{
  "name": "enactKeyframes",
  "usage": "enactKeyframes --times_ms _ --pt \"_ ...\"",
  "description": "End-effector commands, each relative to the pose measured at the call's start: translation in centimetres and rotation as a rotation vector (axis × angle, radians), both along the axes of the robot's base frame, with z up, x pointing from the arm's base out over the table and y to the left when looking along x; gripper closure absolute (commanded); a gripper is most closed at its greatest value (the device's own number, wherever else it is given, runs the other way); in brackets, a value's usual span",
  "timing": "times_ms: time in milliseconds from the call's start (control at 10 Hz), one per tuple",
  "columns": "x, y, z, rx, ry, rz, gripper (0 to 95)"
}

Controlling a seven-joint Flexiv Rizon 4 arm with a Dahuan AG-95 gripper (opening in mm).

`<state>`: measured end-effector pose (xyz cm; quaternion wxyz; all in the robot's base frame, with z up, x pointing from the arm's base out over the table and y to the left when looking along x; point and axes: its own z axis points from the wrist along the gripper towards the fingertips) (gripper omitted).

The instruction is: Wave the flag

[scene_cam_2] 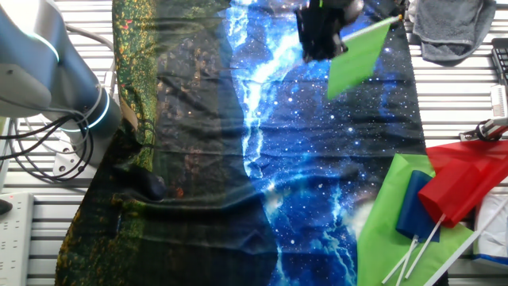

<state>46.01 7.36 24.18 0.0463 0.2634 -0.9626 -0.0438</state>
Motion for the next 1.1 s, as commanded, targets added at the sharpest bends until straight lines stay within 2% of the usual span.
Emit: enactKeyframes --times_ms 100,200,300,400,500,600,700,800,1100 --pt "-0.6 0.5 2.2 -0.005 0.037 -0.023 95.0" --pt "-0.8 1.4 3.6 -0.022 0.076 -0.052 95.0" --pt "-0.7 1.6 4.0 -0.002 0.076 0.040 95.0" --pt "-0.4 2.1 4.4 0.065 0.061 0.203 95.0" --pt "-0.1 2.7 5.1 0.078 0.051 0.334 95.0" --pt "0.2 4.4 6.1 0.072 0.029 0.470 95.0" --pt "0.3 6.4 6.7 0.062 0.015 0.466 95.0" --pt "0.4 8.2 7.1 0.031 0.015 0.463 95.0" --pt "0.1 12.1 7.7 0.041 0.020 0.434 95.0"
